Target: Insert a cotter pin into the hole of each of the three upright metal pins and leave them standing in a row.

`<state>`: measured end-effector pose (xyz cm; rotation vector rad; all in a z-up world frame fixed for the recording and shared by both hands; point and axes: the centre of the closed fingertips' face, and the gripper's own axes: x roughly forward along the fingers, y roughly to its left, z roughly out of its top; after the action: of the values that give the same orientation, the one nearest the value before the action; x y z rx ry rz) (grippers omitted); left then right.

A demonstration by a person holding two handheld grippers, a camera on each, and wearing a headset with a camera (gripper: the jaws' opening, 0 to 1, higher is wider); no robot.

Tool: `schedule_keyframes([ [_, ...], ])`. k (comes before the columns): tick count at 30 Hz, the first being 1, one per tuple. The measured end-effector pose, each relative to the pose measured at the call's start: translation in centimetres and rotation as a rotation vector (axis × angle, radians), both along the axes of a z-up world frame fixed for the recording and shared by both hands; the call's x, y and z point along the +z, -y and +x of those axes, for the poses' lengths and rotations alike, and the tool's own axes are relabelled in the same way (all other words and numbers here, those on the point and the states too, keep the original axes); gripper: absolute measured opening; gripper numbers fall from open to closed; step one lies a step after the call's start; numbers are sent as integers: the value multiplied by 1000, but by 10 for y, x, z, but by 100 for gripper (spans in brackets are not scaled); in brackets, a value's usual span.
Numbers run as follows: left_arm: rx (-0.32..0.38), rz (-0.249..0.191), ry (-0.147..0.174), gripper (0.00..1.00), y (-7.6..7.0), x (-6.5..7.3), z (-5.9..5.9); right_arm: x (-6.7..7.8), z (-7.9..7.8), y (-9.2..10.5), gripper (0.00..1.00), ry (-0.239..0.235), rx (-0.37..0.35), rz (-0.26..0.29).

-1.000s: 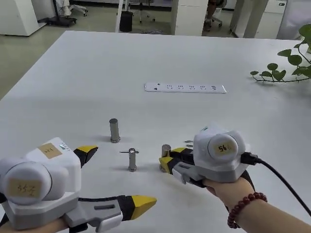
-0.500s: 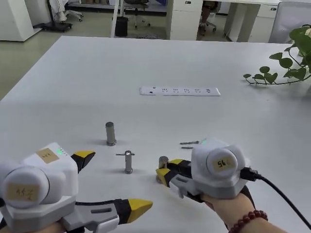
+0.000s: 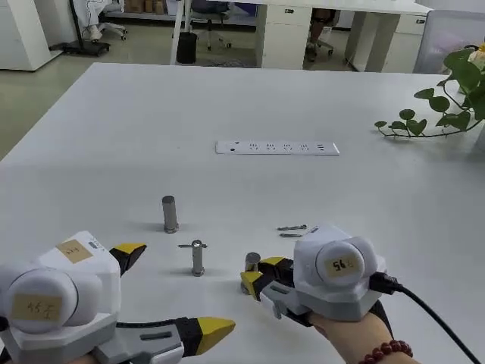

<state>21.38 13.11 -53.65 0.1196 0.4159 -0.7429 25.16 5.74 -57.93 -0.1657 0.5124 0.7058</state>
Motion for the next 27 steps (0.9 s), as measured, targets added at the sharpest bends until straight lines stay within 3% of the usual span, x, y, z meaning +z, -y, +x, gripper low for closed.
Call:
schedule_keyframes([
  [12,9,4,-1,96,-1,-2,1,7,-1,1,17,-11,-2,40],
  [27,38,1,5,95,-6,-2,4,22,-13,13,33,-46,57,82],
])
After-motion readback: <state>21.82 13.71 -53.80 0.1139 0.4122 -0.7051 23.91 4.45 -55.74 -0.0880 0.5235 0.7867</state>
